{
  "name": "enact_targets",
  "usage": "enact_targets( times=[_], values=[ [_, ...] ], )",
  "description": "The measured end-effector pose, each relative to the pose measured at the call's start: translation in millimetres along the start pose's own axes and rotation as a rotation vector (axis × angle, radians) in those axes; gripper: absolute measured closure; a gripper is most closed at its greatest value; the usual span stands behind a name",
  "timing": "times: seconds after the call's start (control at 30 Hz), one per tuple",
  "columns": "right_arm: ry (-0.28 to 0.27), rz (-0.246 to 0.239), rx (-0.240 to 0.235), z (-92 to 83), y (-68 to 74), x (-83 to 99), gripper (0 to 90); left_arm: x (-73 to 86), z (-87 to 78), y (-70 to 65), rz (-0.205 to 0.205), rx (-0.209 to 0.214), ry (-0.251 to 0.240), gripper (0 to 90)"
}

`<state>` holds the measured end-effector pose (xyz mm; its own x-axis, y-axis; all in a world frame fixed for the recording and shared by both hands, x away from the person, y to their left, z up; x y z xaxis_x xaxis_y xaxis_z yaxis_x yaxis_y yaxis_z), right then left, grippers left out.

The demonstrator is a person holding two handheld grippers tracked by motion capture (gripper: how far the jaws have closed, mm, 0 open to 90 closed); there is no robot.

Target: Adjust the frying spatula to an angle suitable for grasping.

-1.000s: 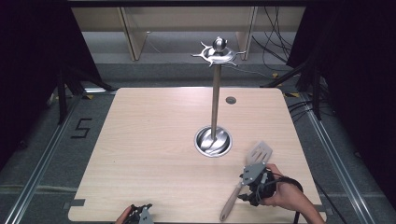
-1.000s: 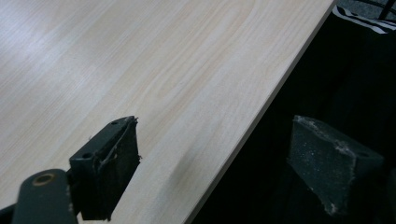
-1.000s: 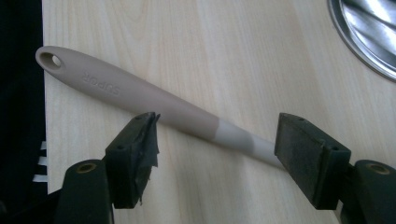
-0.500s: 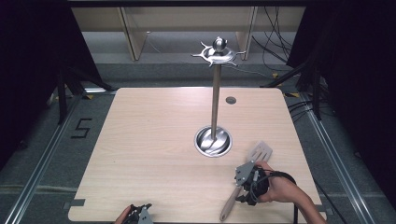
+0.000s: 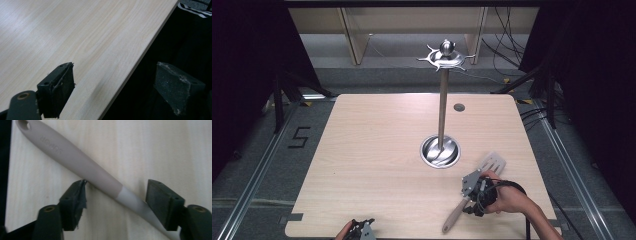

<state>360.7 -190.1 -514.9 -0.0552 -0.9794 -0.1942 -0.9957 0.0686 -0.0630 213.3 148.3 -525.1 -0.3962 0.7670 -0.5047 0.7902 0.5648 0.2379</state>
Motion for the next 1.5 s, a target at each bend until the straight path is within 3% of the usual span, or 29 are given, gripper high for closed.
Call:
enact_targets(
  times=[0.13, 0.2, 0.23, 0.27, 0.3, 0.33, 0.37, 0.4, 0.43, 0.57, 0.63, 0.67, 0.7, 0.73, 0.8, 0.83, 0.87, 0.9, 1.03, 1.1, 1.2, 1.27, 1.3, 1.37, 1.43, 1.5],
  values=[
    [0.004, 0.112, -0.023, -0.6, -5.8, -3.9, 44.2, 0.1, -0.2, 0.3, 0.002, -0.001, 0.002, 15.5],
    [-0.006, 0.119, -0.013, 0.3, -12.0, -6.3, 47.8, 0.3, -0.2, 0.2, 0.000, -0.002, 0.002, 15.5],
    [0.008, 0.157, -0.017, -0.3, -11.4, -6.7, 49.6, 0.2, -0.3, -0.1, -0.001, 0.000, 0.000, 15.5],
    [0.014, 0.144, -0.009, -0.4, -14.7, -8.4, 52.2, 0.1, -0.3, -0.1, 0.000, 0.001, 0.000, 15.5],
    [0.034, 0.170, -0.008, -1.4, -14.5, -9.1, 54.0, 0.1, -0.2, 0.0, 0.001, 0.001, 0.000, 15.5],
    [0.041, 0.131, -0.006, -1.3, -18.1, -11.0, 55.6, 0.2, -0.1, -0.1, 0.001, 0.000, 0.000, 15.5],
    [0.067, 0.161, -0.012, -2.0, -16.1, -11.8, 56.3, 0.3, -0.2, -0.2, 0.001, 0.000, 0.001, 15.5],
    [0.083, 0.138, -0.001, -2.5, -17.0, -13.7, 57.0, 0.3, -0.8, -0.2, -0.001, -0.010, -0.001, 15.5],
    [0.114, 0.160, 0.006, -3.3, -14.5, -15.5, 57.7, 0.1, -1.1, 0.0, 0.002, -0.011, -0.002, 15.5],
    [0.196, 0.128, 0.037, -4.3, -18.0, -20.2, 58.9, 0.0, -1.4, -0.6, 0.003, -0.010, -0.003, 15.5],
    [0.246, 0.197, 0.022, -6.3, -13.4, -22.5, 60.1, -0.5, -1.7, -1.6, 0.005, -0.003, -0.007, 15.5],
    [0.241, 0.155, 0.032, -4.4, -17.7, -21.6, 60.8, -0.7, -1.3, -2.1, 0.008, 0.009, -0.005, 15.5],
    [0.257, 0.219, 0.020, -5.1, -14.7, -23.1, 61.8, -0.8, -1.2, -2.5, 0.006, 0.010, -0.005, 15.5],
    [0.252, 0.179, 0.038, -4.4, -17.3, -21.7, 63.1, -0.8, -1.2, -2.3, 0.008, 0.009, -0.005, 15.5],
    [0.282, 0.259, 0.016, -6.6, -11.5, -22.7, 65.8, -0.6, -0.9, -2.2, 0.007, 0.011, -0.005, 15.5],
    [0.255, 0.171, 0.027, -5.1, -18.2, -20.5, 66.9, -0.4, -0.8, -2.2, 0.003, 0.011, -0.005, 15.5],
    [0.278, 0.233, 0.016, -6.3, -14.2, -20.7, 68.0, -0.4, -0.8, -2.0, 0.004, 0.009, -0.005, 15.5],
    [0.296, 0.253, 0.011, -7.7, -11.3, -20.2, 68.8, -0.7, -0.9, -2.0, 0.005, 0.009, -0.005, 15.5],
    [0.319, 0.261, -0.002, -8.4, -9.3, -20.4, 70.9, -0.7, -0.7, -1.9, 0.004, -0.009, -0.001, 15.5],
    [0.318, 0.254, -0.003, -8.2, -9.4, -20.6, 70.9, -0.8, -0.7, -1.7, 0.006, -0.012, 0.000, 15.5],
    [0.265, 0.201, -0.006, -5.9, -14.8, -20.2, 70.1, -0.7, -0.3, -1.8, 0.002, -0.002, -0.001, 15.4],
    [0.257, 0.194, 0.000, -5.1, -14.1, -22.7, 68.9, -0.8, 0.7, -2.2, 0.004, 0.012, -0.001, 15.5],
    [0.263, 0.179, -0.001, -4.6, -14.7, -22.5, 69.1, -0.8, 0.8, -2.0, 0.002, -0.002, 0.001, 15.5],
    [0.291, 0.199, -0.020, -6.0, -12.4, -26.1, 71.5, -0.8, 0.6, -2.3, 0.005, 0.000, 0.004, 15.5],
    [0.307, 0.166, -0.022, -5.9, -13.3, -28.0, 72.3, -0.9, 0.4, -2.6, 0.004, 0.006, 0.000, 15.5],
    [0.326, 0.167, -0.030, -5.2, -12.3, -31.5, 73.1, -0.7, 0.6, -2.3, 0.003, 0.000, 0.001, 15.5]
  ],
)
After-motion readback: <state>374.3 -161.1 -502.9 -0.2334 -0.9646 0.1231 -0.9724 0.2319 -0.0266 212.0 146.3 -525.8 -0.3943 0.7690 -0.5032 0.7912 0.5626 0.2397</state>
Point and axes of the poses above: each handheld gripper's, and its own axes: z roughly forward along the jaws, x roughly out of its underside, y roughly to its left, the point moved 3 cm from there along z, roughly forward along the jaws, and after that the axes turned 12 degrees about y, right-handed, at the moved point
